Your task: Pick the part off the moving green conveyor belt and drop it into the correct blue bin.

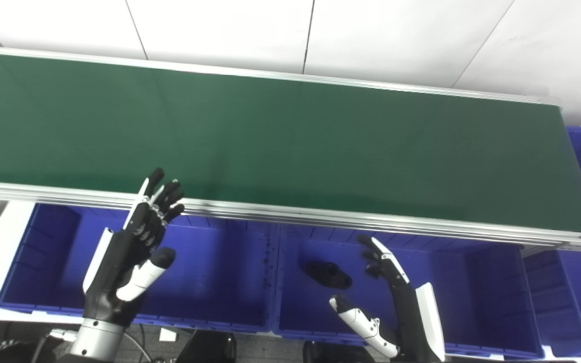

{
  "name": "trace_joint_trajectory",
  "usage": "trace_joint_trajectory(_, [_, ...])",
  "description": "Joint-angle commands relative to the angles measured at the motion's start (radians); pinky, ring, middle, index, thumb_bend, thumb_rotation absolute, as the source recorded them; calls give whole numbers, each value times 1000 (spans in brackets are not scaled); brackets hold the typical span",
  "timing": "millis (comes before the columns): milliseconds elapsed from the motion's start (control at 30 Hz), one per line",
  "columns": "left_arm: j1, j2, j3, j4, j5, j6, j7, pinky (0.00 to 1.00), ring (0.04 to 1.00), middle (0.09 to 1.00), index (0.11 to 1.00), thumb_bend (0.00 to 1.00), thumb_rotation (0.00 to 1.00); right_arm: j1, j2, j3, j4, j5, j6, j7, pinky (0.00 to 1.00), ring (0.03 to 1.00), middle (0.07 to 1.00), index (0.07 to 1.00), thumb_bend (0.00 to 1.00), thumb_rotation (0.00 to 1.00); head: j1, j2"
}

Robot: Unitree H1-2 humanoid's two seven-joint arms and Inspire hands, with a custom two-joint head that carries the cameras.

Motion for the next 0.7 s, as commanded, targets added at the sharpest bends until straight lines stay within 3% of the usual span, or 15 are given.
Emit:
trace_joint_trajectory(0, [-1, 13, 4, 2, 3, -57, -15, 889, 939, 950, 1000, 696, 707, -10, 32, 22, 18, 11, -93, -52, 901, 969, 981, 929, 700, 860, -6, -15])
trace_joint_trajectory(267, [-1, 10, 3, 57, 10, -134, -24, 905, 962, 977, 1000, 663, 736, -40, 32, 24, 116, 87, -248, -147, 883, 953, 1000, 993, 779, 914, -17, -67])
trace_joint_trajectory(667, [7, -19, -3, 103, 79, -225, -8, 870, 942, 969, 1000, 590, 768, -86, -39, 83, 150, 204, -256, -172, 904, 954, 992, 1000, 902, 952, 35, -120])
